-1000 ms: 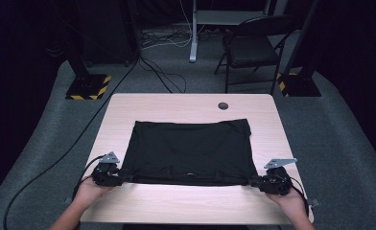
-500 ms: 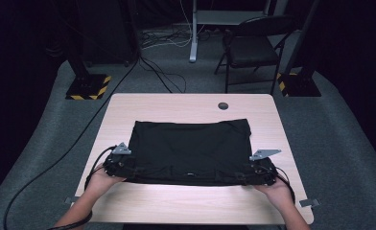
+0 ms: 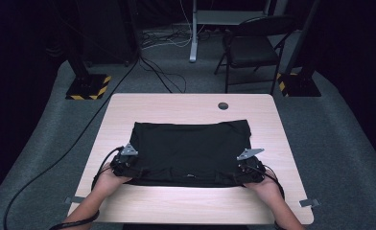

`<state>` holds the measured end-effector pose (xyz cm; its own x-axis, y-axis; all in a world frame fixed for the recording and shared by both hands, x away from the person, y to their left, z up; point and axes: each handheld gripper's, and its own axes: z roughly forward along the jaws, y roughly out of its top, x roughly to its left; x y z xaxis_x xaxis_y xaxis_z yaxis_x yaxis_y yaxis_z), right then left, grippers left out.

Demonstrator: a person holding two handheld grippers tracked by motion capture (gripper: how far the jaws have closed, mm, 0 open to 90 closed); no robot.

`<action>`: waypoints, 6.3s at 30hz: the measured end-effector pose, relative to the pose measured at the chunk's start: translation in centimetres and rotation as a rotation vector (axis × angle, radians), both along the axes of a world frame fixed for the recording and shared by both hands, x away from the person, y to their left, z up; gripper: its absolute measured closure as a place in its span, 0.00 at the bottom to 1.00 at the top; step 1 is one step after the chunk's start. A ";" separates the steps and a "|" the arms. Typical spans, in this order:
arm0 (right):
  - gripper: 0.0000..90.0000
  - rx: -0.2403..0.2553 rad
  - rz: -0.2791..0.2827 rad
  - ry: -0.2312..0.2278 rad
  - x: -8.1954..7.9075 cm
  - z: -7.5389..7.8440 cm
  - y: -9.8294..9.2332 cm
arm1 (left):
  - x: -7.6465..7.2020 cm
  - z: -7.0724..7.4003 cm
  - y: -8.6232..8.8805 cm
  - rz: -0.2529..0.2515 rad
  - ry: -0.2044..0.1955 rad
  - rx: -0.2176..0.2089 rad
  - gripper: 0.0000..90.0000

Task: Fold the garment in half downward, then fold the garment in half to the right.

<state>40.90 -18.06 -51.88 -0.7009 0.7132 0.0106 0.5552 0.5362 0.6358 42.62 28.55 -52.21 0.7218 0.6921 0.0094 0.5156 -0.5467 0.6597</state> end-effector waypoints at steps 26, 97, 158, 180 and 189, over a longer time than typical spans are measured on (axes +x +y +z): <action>0.26 0.008 -0.029 -0.030 1.4 -0.4 2.4 | 1.7 -0.4 -2.2 -0.022 -0.029 -0.036 0.26; 0.17 0.030 -0.196 -0.083 -1.8 0.6 -1.4 | 0.3 0.3 -4.5 -0.061 -0.022 -0.009 0.14; 0.15 0.017 0.127 -0.040 -3.3 -1.1 8.7 | 2.2 -0.4 -3.1 -0.032 -0.009 0.004 0.12; 0.18 0.037 0.187 -0.042 -3.8 0.3 13.4 | 4.9 -0.5 -3.3 0.018 -0.029 -0.008 0.12; 0.18 -0.014 0.230 -0.042 -3.9 -0.3 17.8 | 5.0 -0.5 -3.0 -0.005 -0.033 -0.011 0.12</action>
